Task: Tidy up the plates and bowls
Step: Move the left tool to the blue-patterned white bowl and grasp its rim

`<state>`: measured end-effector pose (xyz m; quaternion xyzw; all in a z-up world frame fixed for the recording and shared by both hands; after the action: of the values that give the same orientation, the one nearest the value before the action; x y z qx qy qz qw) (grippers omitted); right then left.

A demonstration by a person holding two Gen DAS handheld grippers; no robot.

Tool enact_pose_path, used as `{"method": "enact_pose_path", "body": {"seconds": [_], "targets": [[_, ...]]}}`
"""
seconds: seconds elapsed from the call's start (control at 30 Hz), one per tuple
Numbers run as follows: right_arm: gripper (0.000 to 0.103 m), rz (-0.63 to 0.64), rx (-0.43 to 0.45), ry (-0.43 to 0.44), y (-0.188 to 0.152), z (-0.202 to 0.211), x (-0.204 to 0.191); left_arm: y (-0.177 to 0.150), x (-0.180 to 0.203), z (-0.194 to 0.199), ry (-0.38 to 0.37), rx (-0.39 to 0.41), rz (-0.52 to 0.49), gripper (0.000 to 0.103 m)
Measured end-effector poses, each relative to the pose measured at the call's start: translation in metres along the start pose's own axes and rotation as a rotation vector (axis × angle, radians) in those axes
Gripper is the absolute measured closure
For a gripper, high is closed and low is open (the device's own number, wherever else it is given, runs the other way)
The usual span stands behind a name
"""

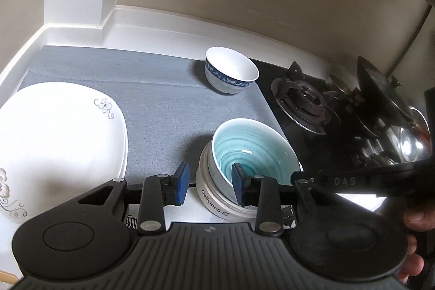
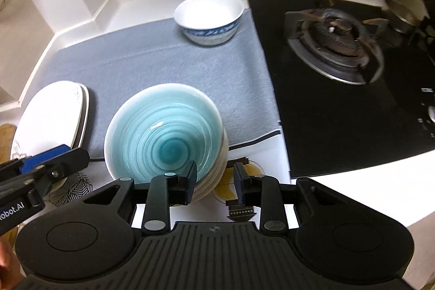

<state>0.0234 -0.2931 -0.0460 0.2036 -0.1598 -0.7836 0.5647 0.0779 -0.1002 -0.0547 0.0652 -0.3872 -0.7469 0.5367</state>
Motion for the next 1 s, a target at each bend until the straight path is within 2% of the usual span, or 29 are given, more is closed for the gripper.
{"method": "enact_pose_path", "body": {"seconds": [0.2, 0.47, 0.6, 0.77, 1.0], "targets": [[0.071, -0.021, 0.042, -0.034, -0.004, 0.011, 0.000, -0.008, -0.009, 0.000, -0.011, -0.007, 0.030, 0.065], [0.071, -0.039, 0.109, -0.038, -0.001, 0.025, 0.000, -0.012, -0.009, -0.006, -0.013, -0.014, 0.044, 0.066], [0.071, -0.051, 0.142, -0.014, 0.003, 0.027, 0.004, -0.007, -0.004, -0.011, -0.004, -0.002, 0.029, 0.078], [0.071, -0.069, 0.142, 0.023, 0.016, 0.017, 0.015, 0.009, 0.001, -0.023, 0.035, 0.015, 0.028, 0.091], [0.071, -0.020, 0.148, 0.090, 0.045, 0.009, 0.025, 0.049, 0.015, -0.045, 0.061, 0.040, 0.056, 0.092]]}}
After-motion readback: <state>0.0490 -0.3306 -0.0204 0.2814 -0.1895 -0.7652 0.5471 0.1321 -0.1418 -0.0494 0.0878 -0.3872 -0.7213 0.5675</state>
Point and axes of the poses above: each gripper's, at about its wrist camera, not at the fingertips, and z roughly against the way its jaws point, x to its right, y to its top, the point moved 3 cm from there along -z, roughly the way its jaws point, and after that the axes turned 2 degrees about -y, right-handed, at the moved point
